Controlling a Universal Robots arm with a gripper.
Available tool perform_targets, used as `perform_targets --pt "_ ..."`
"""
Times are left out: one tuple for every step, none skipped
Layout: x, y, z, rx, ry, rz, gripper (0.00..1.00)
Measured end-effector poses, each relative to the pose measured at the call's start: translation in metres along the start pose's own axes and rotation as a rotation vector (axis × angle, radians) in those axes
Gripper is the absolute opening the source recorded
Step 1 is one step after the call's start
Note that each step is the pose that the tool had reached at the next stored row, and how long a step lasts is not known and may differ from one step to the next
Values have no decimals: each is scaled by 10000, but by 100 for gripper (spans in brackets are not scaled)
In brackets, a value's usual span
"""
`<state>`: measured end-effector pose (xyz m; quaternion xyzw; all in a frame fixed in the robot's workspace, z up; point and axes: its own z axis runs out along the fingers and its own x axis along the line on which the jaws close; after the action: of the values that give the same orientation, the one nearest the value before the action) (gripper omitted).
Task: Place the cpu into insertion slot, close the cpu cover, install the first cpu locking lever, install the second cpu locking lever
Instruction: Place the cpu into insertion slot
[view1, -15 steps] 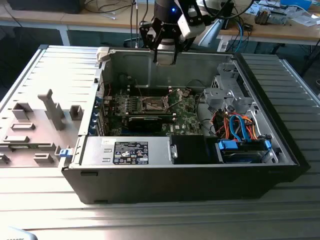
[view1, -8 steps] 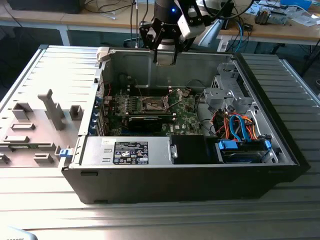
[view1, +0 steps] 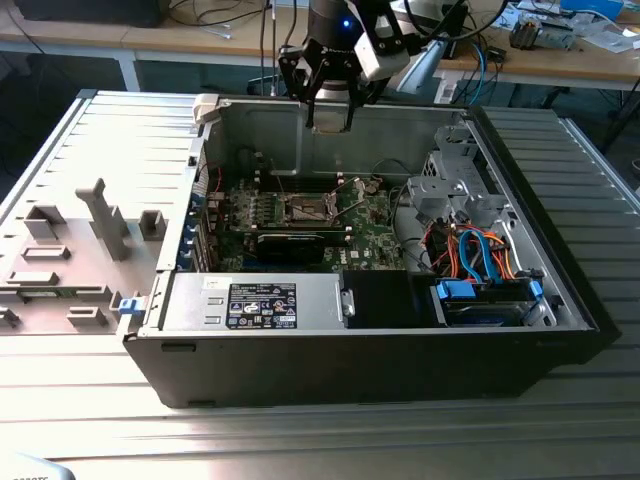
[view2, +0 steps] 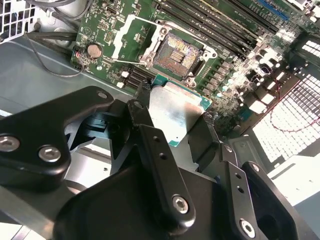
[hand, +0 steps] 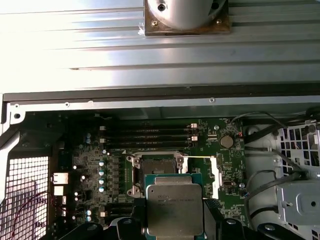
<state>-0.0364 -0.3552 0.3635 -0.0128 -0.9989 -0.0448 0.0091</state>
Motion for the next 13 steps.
perform_targets --pt "-1 -4 41 0 1 0 54" --pt "-2 -8 91 0 0 0 54" --pt "-2 -8 92 0 0 0 54" --pt "-2 -8 94 0 0 0 54" --pt "-2 -8 96 -1 0 0 54" --pt "-2 -9 99 -1 -1 0 54" --pt "-2 -9 101 1 0 0 54" --pt "-2 -9 103 2 0 0 54" --pt "-2 -9 105 2 1 0 54" --pt "-2 -10 107 1 0 0 54" --pt "-2 -10 108 2 0 0 54" --pt "-2 -10 114 1 0 0 54" --pt "-2 -10 116 1 0 0 54"
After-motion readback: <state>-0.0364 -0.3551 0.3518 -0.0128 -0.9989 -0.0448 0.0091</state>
